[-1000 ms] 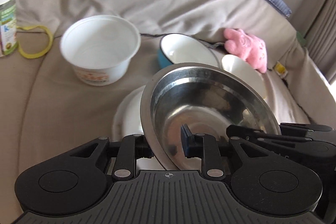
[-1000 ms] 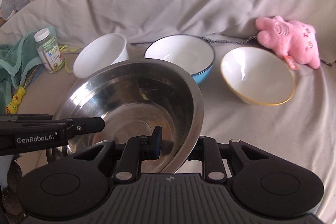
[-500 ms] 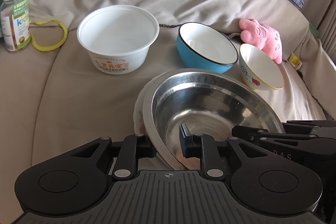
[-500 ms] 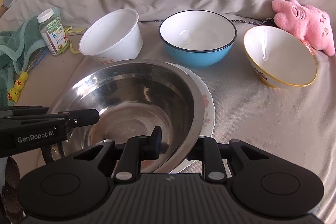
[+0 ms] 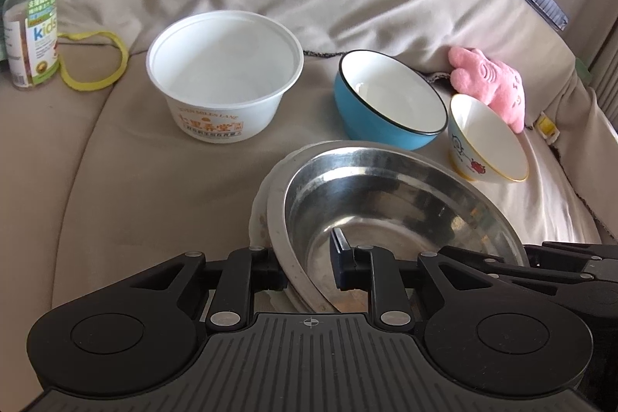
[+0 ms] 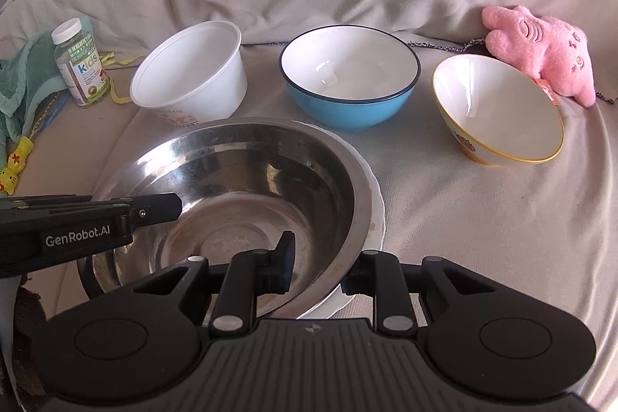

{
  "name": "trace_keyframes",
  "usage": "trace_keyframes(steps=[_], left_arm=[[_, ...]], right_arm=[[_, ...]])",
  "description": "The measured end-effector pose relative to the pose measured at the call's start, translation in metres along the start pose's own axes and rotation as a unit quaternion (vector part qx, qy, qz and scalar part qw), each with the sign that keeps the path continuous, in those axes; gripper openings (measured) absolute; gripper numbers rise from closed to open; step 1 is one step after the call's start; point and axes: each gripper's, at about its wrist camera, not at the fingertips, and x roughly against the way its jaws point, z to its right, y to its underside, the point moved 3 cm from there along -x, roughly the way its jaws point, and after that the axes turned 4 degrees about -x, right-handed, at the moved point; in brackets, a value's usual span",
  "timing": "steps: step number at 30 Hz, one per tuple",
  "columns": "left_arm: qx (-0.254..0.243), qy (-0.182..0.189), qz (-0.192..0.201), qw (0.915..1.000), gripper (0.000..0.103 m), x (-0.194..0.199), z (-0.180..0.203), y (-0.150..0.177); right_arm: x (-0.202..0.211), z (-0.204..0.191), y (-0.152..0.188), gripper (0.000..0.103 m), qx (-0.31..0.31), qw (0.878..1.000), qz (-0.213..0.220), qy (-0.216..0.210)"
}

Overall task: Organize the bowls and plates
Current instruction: 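Carry the steel bowl with the right tool onto the white bowl, then open the right tool to release the steel bowl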

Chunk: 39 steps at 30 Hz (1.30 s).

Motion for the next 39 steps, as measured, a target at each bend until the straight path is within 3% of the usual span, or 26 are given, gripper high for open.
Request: trace_keyframes(steps=[9,16,22,26,28,31,34,39], left_arm=[[0.004,0.02,0.008,0.9998,0.023,0.008,0.001,-0.001],[0.01,0.025,0.017,0.9995,0.023,0.015,-0.002,0.0],[0.016,0.034,0.019,0.9991,0.023,0.02,-0.005,0.0],[0.021,0.025,0.013,0.9994,0.024,0.018,-0.009,0.002],[0.026,0.032,0.017,0.999,0.036,0.02,-0.01,0.001],[0.022,0.025,0.024,0.9992,0.028,0.024,-0.009,0.0],[0.033,0.027,0.024,0.9988,0.027,0.025,-0.013,0.0],[0.037,0.02,-0.003,0.9991,0.025,0.023,-0.02,0.004]], right_arm=[[0.009,0.005,0.005,0.025,0.0,1.0,0.0,-0.015],[0.012,-0.007,0.01,0.034,0.021,1.0,-0.001,-0.009],[0.026,-0.011,0.01,0.05,0.026,0.999,0.021,-0.033],[0.038,-0.011,0.01,0.073,0.03,0.997,0.063,-0.018],[0.045,-0.009,0.008,0.074,0.039,0.995,0.087,-0.021],[0.049,-0.006,0.004,0.074,0.046,0.995,0.088,-0.004],[0.042,0.005,0.001,0.072,0.019,0.998,0.055,-0.003],[0.025,0.023,0.012,0.056,-0.033,0.998,-0.006,-0.057]])
